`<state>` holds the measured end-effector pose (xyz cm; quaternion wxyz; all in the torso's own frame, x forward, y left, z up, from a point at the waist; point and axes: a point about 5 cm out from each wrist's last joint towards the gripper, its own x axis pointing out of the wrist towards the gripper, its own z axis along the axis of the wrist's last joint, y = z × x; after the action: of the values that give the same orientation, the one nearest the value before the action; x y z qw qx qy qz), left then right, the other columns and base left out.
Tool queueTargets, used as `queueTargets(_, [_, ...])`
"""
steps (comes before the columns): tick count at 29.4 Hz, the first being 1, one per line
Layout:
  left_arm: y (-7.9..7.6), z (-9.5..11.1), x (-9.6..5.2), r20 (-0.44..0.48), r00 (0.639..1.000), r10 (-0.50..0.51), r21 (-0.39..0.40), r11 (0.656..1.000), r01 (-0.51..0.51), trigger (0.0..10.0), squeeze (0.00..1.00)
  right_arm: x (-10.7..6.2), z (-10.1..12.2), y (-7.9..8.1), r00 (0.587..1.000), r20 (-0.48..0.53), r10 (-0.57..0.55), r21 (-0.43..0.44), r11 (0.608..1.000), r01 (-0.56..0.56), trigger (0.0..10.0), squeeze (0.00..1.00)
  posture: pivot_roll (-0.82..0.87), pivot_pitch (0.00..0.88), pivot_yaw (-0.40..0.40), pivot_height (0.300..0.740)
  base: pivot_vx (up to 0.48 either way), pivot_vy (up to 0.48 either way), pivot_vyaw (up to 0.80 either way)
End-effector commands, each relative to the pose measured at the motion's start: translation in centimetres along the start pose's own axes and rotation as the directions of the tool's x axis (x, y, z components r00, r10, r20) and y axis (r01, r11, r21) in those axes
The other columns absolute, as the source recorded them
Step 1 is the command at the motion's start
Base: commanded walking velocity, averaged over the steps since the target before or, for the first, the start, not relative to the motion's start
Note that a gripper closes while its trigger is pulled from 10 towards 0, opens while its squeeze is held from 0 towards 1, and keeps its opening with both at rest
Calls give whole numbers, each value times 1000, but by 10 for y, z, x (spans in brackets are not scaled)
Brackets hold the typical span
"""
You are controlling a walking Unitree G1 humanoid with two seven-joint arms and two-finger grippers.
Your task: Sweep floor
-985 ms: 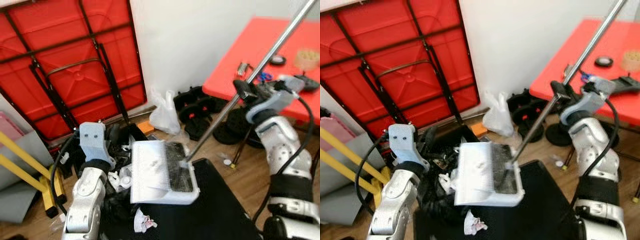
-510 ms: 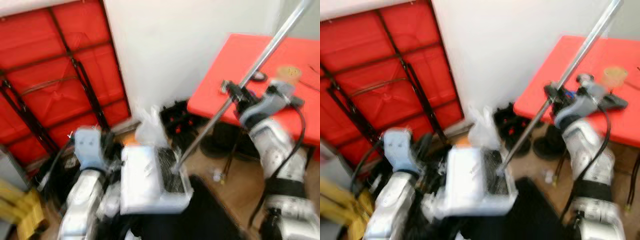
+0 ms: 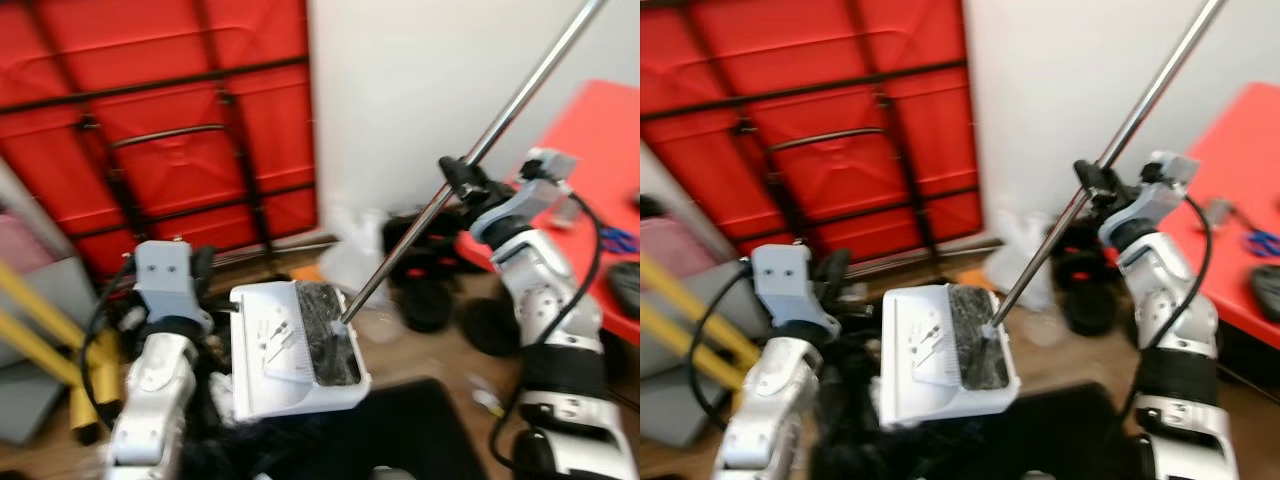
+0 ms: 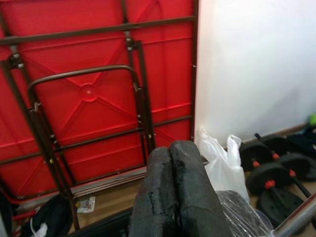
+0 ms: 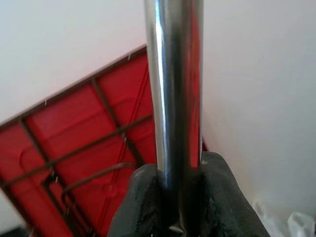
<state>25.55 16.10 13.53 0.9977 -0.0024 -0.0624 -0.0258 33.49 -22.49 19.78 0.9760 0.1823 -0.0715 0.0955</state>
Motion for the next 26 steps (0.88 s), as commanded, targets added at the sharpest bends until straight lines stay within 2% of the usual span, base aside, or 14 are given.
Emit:
queueTargets(1, [6, 1, -1, -1, 1000, 17, 20, 1000, -17, 10000, 0, 4, 16, 12, 996, 68, 55, -7, 998, -54, 10000, 0, -210, 0, 6, 740, 334, 0, 800])
queueTargets(9, [5, 0, -3, -5, 1000, 16, 19, 1000, -15, 10000, 0, 4, 15, 13, 997, 62, 54, -8, 999, -54, 10000, 0, -209, 0, 6, 740, 325, 0, 800])
queueTargets(11, [3, 0, -5, -16, 1000, 9, 4, 1000, -9, 10000, 0, 4, 12, 12, 998, 48, 43, -18, 999, -42, 10000, 0, -204, 0, 8, 740, 0, 0, 800])
queueTargets(15, [-17, -1, -23, -74, 994, -84, -59, 995, 79, 10000, 0, 3, 10, 5, 1000, 10, -12, -55, 998, 13, 10000, 0, -185, 32, 13, 740, 0, 0, 0])
queueTargets(21, [-21, 1, -30, -84, 990, -109, -56, 993, 105, 10000, 0, 2, 13, 2, 1000, 9, -26, -68, 997, 27, 10000, 0, -176, 51, 12, 740, 0, 0, 0])
queueTargets(23, [-24, 6, -38, -91, 988, -123, -60, 991, 118, 10000, 0, 5, 19, 1, 999, 16, -34, -94, 995, 35, 10000, 0, -159, 95, 10, 740, 0, 0, 0])
queueTargets(26, [-26, 10, -43, -94, 987, -130, -64, 990, 124, 10000, 0, 7, 23, 1, 999, 20, -31, -119, 992, 33, 10000, 0, -151, 117, 9, 740, 0, 0, 0])
